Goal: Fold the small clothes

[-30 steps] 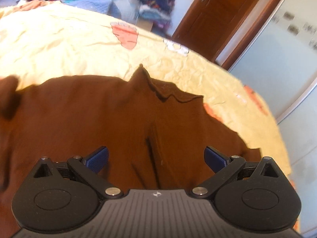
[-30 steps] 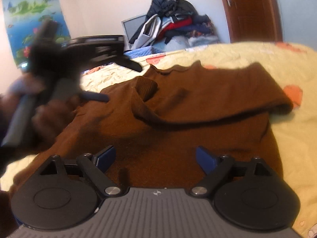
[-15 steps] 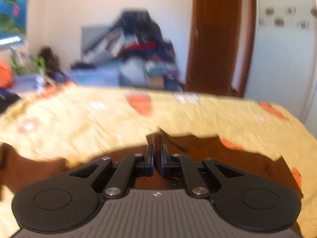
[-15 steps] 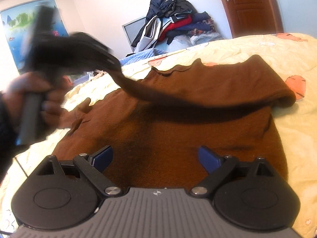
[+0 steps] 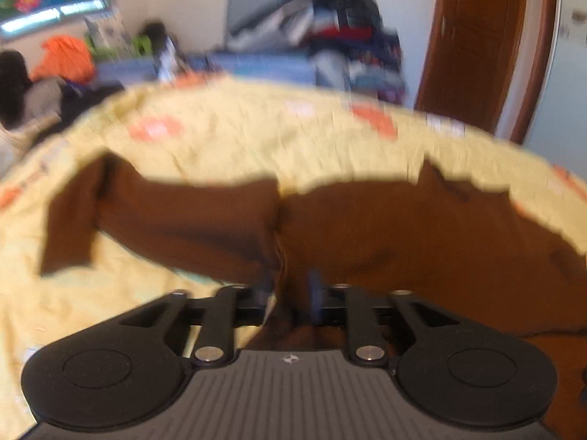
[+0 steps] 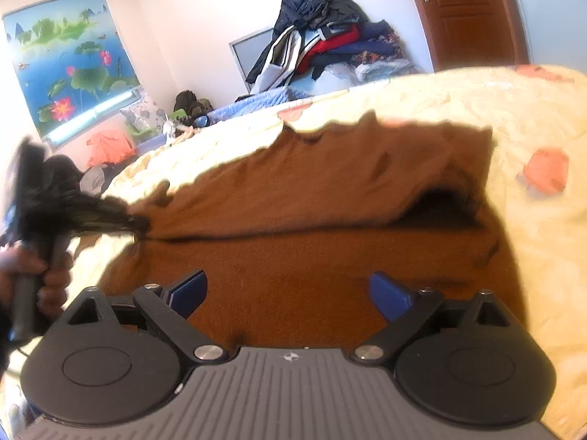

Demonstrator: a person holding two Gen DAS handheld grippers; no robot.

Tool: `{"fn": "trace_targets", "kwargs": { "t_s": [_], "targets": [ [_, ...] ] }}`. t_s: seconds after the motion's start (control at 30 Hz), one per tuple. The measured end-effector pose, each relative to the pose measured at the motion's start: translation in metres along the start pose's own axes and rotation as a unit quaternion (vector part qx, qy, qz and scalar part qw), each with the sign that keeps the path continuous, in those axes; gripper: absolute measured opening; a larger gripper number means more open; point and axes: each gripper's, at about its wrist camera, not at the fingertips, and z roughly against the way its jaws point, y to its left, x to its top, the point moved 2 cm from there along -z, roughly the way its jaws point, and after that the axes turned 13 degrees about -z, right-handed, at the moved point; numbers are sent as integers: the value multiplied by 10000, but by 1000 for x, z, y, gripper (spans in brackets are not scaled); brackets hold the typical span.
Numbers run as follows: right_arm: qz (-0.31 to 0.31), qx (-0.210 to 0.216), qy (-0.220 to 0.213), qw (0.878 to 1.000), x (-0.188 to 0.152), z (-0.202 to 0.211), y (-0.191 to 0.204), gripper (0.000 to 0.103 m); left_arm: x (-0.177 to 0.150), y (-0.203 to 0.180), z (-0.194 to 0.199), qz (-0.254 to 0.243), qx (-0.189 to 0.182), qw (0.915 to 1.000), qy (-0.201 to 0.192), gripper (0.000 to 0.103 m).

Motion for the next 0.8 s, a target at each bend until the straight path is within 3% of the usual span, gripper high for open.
{"fn": "trace_targets", "kwargs": {
  "t_s": [0.03, 0.1, 0.13, 0.2, 0.3, 0.37, 0.4, 0.43, 0.5, 0.63, 0.73, 0.8],
  "targets": [
    [-6, 49, -149, 9999, 10, 5, 1, 96, 2, 2, 13, 52, 83, 9996, -267, 75],
    [-46, 110, -470, 9988, 38, 10, 2, 102, 5, -1, 33, 77, 44, 9960, -886, 97],
    [-65, 88, -564, 9983, 53, 8, 1, 102, 10, -7, 34, -33, -113, 9945, -1044, 97],
    [-66, -82, -539, 9985, 78, -11, -4, 103, 18, -27, 17, -365, -518, 9941, -881, 97],
    [-222, -461, -61, 9987, 100, -59, -20, 102, 16, -51, -33, -602, -872, 9943, -125, 96],
    [-45, -905, 350, 9953, 97, -91, -31, 100, 7, -54, -63, -737, -743, 9937, 392, 96],
    [97, -1196, 504, 9915, 92, -102, -39, 101, 0, -51, -71, -851, -668, 9934, 378, 97],
    [568, -1171, 286, 9911, 84, -101, -40, 102, -6, -50, -71, -1024, -655, 9924, 213, 97],
    [946, -1124, 255, 9888, 70, -97, -42, 102, -9, -46, -69, -1103, -749, 9909, 198, 97],
    [908, -1103, 229, 9895, 70, -99, -42, 103, -11, -43, -66, -1169, -743, 9903, 121, 96],
    [1206, -1337, 249, 9833, 63, -103, -33, 103, -15, -27, -36, -989, -475, 9931, -407, 97],
    [1180, -1305, 234, 9841, 66, -101, -33, 103, -19, 0, -18, -590, -279, 9961, -600, 97]
  ]
}}
